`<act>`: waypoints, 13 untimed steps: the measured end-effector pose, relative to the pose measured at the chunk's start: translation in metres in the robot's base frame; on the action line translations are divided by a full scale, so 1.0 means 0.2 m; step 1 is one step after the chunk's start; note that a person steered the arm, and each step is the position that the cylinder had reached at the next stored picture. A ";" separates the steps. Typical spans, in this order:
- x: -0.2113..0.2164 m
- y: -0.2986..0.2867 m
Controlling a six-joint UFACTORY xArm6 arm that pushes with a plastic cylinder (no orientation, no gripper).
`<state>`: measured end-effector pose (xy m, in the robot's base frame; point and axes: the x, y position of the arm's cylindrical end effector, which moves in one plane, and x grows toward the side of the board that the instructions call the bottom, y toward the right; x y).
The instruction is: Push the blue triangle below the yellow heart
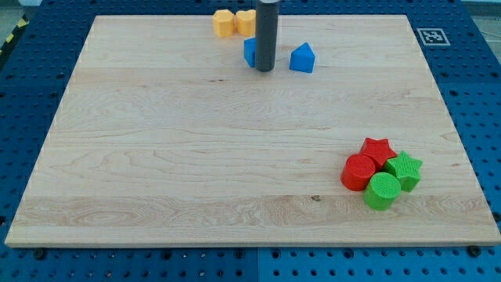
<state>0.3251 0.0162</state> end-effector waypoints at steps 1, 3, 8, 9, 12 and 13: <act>-0.12 0.02; -0.15 0.26; -0.18 0.00; -0.20 0.11; -0.30 0.05; -0.26 -0.03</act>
<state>0.2727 0.0100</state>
